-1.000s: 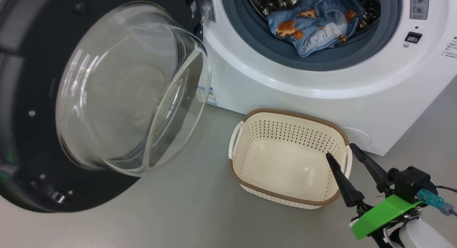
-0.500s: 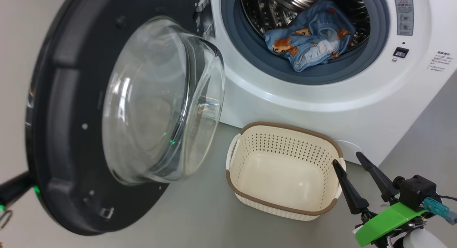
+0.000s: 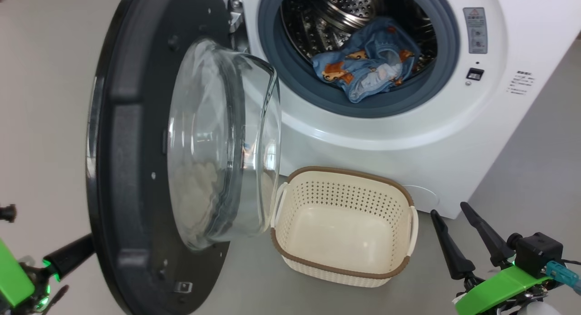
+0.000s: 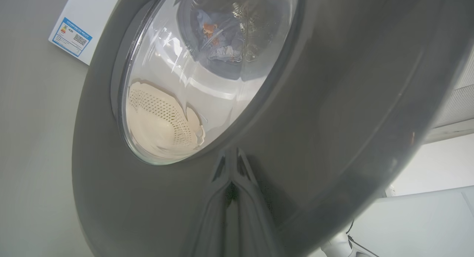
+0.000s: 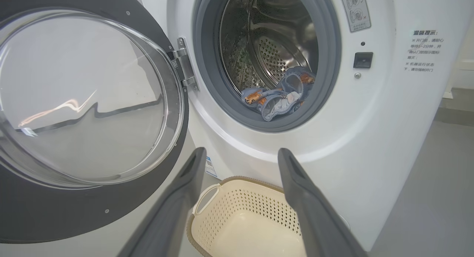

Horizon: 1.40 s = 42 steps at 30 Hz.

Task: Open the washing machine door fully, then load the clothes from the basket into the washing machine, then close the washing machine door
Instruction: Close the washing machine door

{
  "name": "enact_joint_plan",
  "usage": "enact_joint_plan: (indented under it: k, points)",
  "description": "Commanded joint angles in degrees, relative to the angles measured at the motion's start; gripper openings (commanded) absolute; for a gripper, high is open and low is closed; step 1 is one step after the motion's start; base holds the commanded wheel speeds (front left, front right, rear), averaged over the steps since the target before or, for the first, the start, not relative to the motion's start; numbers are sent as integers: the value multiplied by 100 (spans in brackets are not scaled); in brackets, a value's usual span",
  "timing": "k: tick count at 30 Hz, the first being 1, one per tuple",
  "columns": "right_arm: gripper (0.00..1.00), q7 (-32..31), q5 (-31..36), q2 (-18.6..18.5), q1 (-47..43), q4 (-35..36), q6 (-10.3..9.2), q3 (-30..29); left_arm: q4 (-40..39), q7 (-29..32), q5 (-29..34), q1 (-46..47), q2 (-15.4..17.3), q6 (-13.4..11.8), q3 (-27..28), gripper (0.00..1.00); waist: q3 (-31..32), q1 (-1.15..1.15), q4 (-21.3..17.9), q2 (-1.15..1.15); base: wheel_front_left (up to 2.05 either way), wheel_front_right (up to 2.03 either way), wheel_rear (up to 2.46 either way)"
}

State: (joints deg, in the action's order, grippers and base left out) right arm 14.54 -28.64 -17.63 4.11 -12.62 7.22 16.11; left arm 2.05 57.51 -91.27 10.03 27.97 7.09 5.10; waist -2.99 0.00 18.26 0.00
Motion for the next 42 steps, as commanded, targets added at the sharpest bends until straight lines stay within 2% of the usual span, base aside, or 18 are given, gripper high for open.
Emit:
enact_joint_plan:
  k: [1, 17, 28, 42]
  points:
    - [100, 46, 38, -65, 2, 153, 26, 22, -283, 58, -58, 143, 137, 39, 170, 0, 36, 0, -92, 0, 0, 0, 0]
    - [100, 46, 93, 41, -107, 212, 26, -320, -868, 72, 224, 289, -292, 40, -373, 0, 56, 0, -835, 0, 0, 0, 0]
    - [100, 46, 115, 123, -115, 244, 26, -445, -821, -137, 366, 510, -526, 40, -566, 0, 6, 0, -1497, 0, 0, 0, 0]
    - [100, 46, 141, 213, -66, 272, 26, -540, -677, -409, 510, 756, -636, 40, -642, 0, -170, 0, -2305, 0, 0, 0, 0]
